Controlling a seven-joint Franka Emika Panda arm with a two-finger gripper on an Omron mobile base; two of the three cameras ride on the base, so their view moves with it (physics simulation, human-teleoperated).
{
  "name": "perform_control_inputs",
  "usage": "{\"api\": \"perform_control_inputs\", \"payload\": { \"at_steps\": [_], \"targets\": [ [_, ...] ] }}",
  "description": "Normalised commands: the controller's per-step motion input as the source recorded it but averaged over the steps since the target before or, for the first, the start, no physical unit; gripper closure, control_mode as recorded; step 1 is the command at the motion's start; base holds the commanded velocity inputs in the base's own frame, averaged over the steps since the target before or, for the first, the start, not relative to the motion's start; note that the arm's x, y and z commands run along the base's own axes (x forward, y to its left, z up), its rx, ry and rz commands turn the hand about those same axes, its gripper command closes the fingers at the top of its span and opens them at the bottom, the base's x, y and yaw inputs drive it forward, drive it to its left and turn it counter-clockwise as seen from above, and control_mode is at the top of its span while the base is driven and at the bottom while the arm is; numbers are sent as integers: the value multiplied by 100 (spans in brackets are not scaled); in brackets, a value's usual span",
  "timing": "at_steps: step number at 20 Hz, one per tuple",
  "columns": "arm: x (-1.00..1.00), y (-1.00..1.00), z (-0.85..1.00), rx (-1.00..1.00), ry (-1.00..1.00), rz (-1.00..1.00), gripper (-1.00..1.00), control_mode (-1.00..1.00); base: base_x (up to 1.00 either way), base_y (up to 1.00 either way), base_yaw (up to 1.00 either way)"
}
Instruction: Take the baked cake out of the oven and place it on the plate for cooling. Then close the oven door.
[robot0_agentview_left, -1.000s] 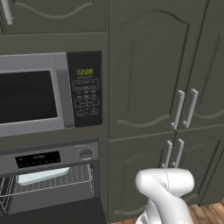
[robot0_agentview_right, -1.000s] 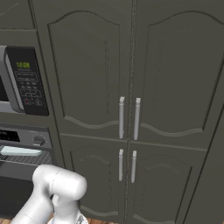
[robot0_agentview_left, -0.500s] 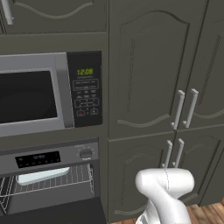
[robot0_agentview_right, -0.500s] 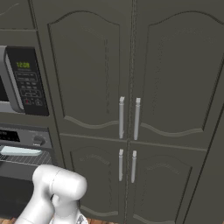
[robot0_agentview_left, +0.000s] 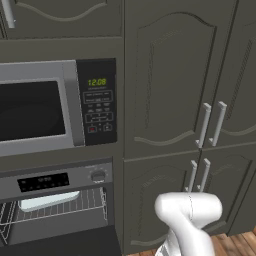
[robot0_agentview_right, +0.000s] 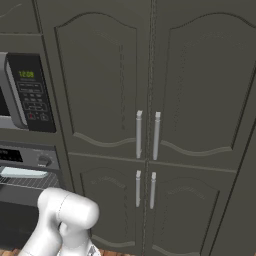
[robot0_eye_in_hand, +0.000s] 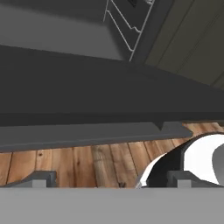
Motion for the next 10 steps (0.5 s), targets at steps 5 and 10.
{"api": "perform_control_inputs", "payload": {
  "at_steps": [5,10],
  "targets": [
    [25,13,-7,0,-6,0,-100,-100,0,0,0],
    [14,15,-14,0,-4,0,-100,-100,0,0,0]
  ]
}}
